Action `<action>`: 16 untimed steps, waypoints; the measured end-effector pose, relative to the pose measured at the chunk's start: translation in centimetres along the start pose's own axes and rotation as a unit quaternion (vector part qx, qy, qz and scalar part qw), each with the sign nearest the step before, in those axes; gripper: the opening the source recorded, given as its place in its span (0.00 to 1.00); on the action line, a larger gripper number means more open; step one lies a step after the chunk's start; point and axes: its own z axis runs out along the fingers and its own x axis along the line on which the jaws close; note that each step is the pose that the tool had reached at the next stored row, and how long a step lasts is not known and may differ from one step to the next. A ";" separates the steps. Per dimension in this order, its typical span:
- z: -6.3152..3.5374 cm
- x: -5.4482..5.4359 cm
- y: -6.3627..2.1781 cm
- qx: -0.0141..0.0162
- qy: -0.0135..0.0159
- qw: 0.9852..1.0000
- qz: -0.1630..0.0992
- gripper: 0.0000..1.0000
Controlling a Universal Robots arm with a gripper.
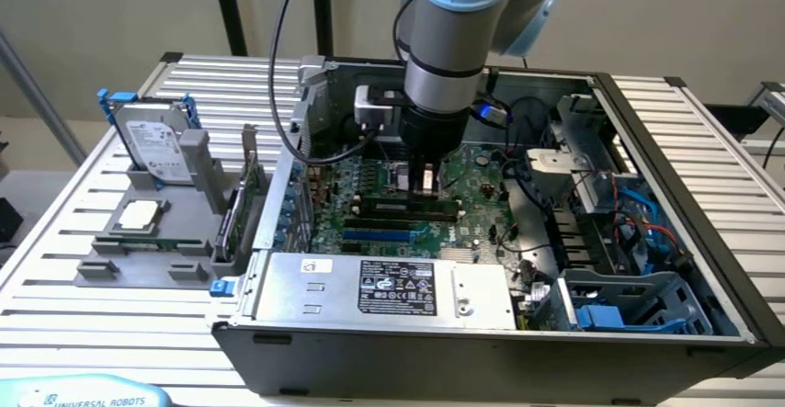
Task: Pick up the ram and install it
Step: 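Insert the ram into the slot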
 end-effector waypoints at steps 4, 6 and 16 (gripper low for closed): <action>0.09 0.0 0.09 0.000 0.000 1.000 0.000 0.13; 0.10 0.0 0.13 0.000 0.000 1.000 0.000 0.15; -1.24 0.0 0.19 0.000 -0.001 1.000 0.000 0.21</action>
